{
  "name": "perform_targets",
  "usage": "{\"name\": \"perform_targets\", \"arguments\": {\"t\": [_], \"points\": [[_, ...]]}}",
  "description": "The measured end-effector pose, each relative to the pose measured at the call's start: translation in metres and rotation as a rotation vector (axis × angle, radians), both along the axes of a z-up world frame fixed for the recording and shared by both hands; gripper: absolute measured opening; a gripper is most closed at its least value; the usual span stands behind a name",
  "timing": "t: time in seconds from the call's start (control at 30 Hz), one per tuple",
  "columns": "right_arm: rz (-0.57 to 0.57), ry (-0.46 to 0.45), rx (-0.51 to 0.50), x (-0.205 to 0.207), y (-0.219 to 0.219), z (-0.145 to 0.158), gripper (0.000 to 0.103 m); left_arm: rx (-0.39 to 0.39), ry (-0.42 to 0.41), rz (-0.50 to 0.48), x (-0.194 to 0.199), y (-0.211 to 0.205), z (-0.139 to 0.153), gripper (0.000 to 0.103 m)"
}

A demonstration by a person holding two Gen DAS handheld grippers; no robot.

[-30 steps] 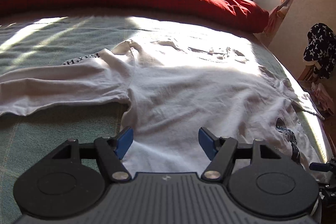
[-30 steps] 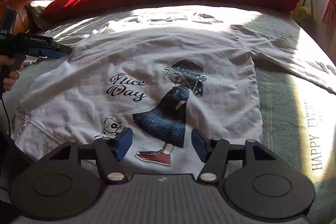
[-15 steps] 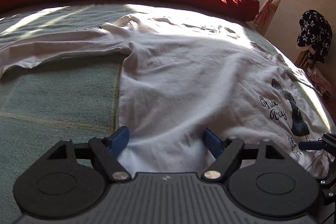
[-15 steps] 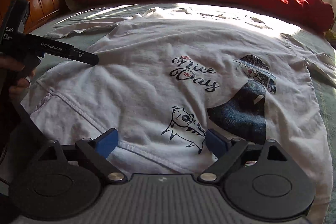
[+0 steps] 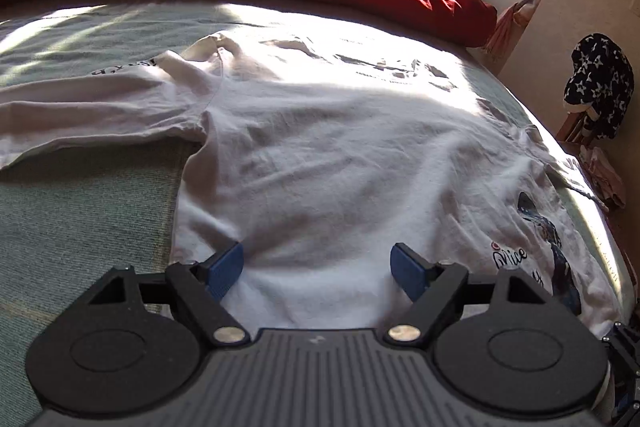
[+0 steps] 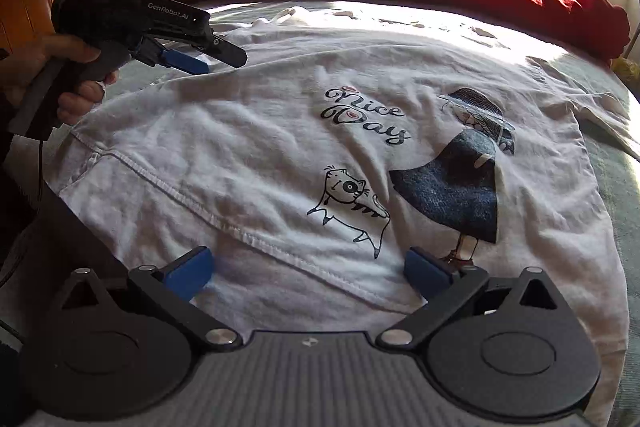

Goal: Fold clothes

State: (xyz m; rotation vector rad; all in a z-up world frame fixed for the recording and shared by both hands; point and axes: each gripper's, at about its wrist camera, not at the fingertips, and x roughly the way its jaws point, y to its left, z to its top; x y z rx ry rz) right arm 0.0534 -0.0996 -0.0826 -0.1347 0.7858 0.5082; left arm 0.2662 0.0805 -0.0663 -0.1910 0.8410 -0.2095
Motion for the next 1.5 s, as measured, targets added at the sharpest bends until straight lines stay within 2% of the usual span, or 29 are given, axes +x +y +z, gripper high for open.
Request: {"name": "perform_targets", "arguments": {"t": [0.07, 0.17, 0.23, 0.33, 0.43, 0.5, 0.6, 0.73, 0.97, 1.07, 1.17, 1.23, 1.37, 1.43, 1.5], "points": [[0.005, -0.007, -0.012, 0.0, 0.002, -0.001, 0.103, 0.002, 0.005, 0.024, 0.005, 0.003, 0.002, 0.08], [0.015, 0.001, -0.015, 0.0, 0.001, 0.002, 0.103, 0.058, -0.029, 0.008, -0.006, -0.005, 0.018, 0.08], [0.015, 0.023, 0.006, 0.003, -0.002, 0.013, 0.103, 0.082, -0.071, -0.018, -0.021, -0.01, 0.031, 0.08], [0.026, -0.029, 0.091, 0.015, -0.009, 0.038, 0.103, 0.091, -0.139, -0.038, -0.047, -0.015, 0.046, 0.082], [0.008, -0.089, 0.121, 0.052, -0.005, 0.062, 0.103, 0.124, -0.161, -0.006, -0.069, -0.018, 0.05, 0.084], [-0.006, -0.099, 0.118, 0.087, 0.003, 0.066, 0.103, 0.158, -0.151, 0.045, -0.082, -0.018, 0.048, 0.085], [-0.022, -0.052, 0.071, 0.13, 0.014, 0.051, 0.103, 0.178, -0.118, 0.109, -0.094, -0.014, 0.042, 0.085], [-0.051, 0.037, -0.007, 0.163, 0.017, 0.017, 0.103, 0.194, -0.104, 0.122, -0.107, -0.015, 0.037, 0.085], [-0.169, -0.01, 0.057, 0.076, -0.064, -0.002, 0.103, 0.191, -0.082, 0.083, -0.114, -0.027, 0.026, 0.086], [-0.174, -0.031, 0.0, 0.046, -0.077, -0.002, 0.103, 0.207, -0.083, 0.051, -0.115, -0.038, 0.026, 0.086], [-0.198, -0.033, -0.046, 0.04, -0.072, 0.005, 0.103, 0.224, -0.097, 0.022, -0.119, -0.047, 0.03, 0.086], [-0.211, -0.048, -0.04, 0.043, -0.063, 0.014, 0.103, 0.228, -0.105, 0.016, -0.122, -0.049, 0.034, 0.086], [-0.112, -0.109, 0.015, 0.063, -0.026, 0.035, 0.103, 0.235, -0.116, 0.03, -0.127, -0.048, 0.04, 0.09], [-0.071, -0.122, -0.018, 0.08, 0.002, 0.038, 0.103, 0.234, -0.117, 0.04, -0.13, -0.046, 0.042, 0.09], [-0.049, -0.085, -0.049, 0.094, 0.023, 0.028, 0.103, 0.231, -0.117, 0.051, -0.133, -0.044, 0.043, 0.09]]}}
